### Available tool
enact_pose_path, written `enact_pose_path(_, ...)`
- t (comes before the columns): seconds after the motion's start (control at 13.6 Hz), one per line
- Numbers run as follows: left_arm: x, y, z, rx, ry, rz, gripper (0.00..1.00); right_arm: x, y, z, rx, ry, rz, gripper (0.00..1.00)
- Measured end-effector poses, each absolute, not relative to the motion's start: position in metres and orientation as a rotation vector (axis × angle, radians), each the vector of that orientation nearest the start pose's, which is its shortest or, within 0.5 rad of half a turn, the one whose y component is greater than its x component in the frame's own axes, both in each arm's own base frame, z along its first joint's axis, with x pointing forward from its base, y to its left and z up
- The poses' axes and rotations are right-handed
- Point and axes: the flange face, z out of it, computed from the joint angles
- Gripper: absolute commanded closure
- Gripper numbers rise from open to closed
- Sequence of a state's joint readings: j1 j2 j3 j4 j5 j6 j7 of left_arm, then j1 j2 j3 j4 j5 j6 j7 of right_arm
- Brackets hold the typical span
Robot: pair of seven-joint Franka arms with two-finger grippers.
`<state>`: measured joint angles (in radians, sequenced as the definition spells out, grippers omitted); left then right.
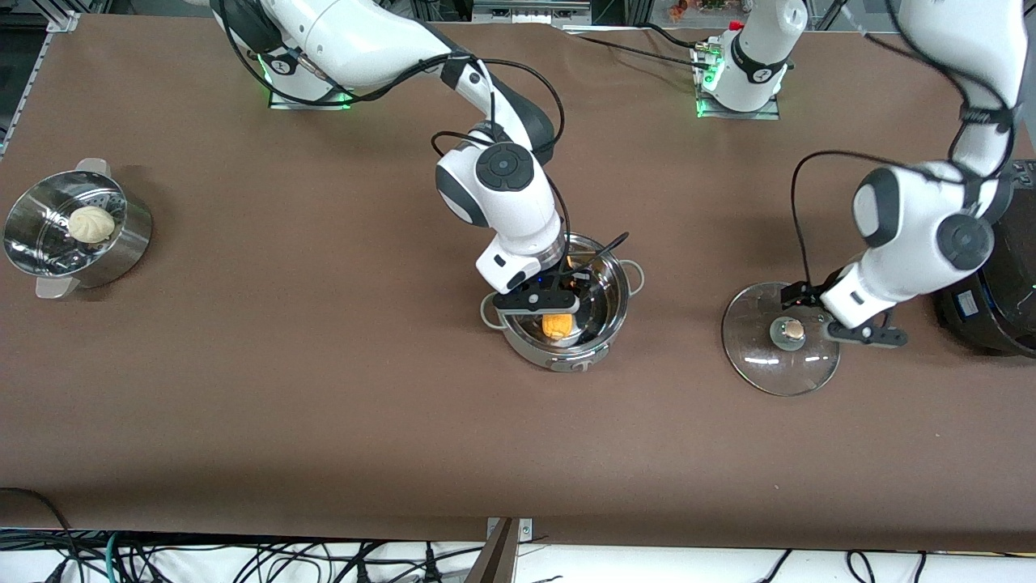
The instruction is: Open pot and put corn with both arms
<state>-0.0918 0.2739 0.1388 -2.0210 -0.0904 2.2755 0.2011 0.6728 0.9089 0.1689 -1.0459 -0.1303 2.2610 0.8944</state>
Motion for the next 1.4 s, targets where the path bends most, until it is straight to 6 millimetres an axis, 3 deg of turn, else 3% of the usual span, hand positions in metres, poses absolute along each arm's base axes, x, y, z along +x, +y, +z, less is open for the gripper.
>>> enact_pose_path(0.07, 0.588, 0.025, 0.339, -3.173, 0.153, -0.038, 0.0, 0.573, 0.563, 0.32, -2.879, 0.1, -0.284, 0.75)
enact_pose_path(0.15, 0.586, 0.032, 0.363, -3.174, 0.137, -0.098, 0.0, 0.571, 0.565, 0.316, -2.882, 0.095, -0.279, 0.59)
enact_pose_path(0.37, 0.566, 0.057, 0.442, -3.178, 0.095, -0.148, 0.0, 0.567, 0.569, 0.308, -2.888, 0.089, -0.268, 0.0)
enact_pose_path(0.66, 0.538, 0.063, 0.558, -3.145, 0.143, -0.088, 0.0, 0.561, 0.575, 0.297, -2.892, 0.077, -0.257, 0.0)
enact_pose_path(0.81, 0.526, 0.067, 0.607, -3.149, 0.135, -0.048, 0.0, 0.559, 0.578, 0.297, -2.889, 0.069, -0.259, 0.0)
enact_pose_path(0.95, 0.517, 0.071, 0.644, -3.151, 0.119, -0.033, 0.0, 0.562, 0.575, 0.306, -2.9, 0.066, -0.262, 0.0)
enact_pose_path(1.1, 0.515, 0.072, 0.652, -3.152, 0.112, -0.017, 0.0, 0.573, 0.554, 0.341, -2.962, 0.004, -0.243, 0.0)
enact_pose_path(1.4, 0.524, 0.067, 0.638, -3.151, 0.094, 0.026, 0.0, 0.596, 0.47, 0.445, -3.1, -0.203, -0.142, 0.0)
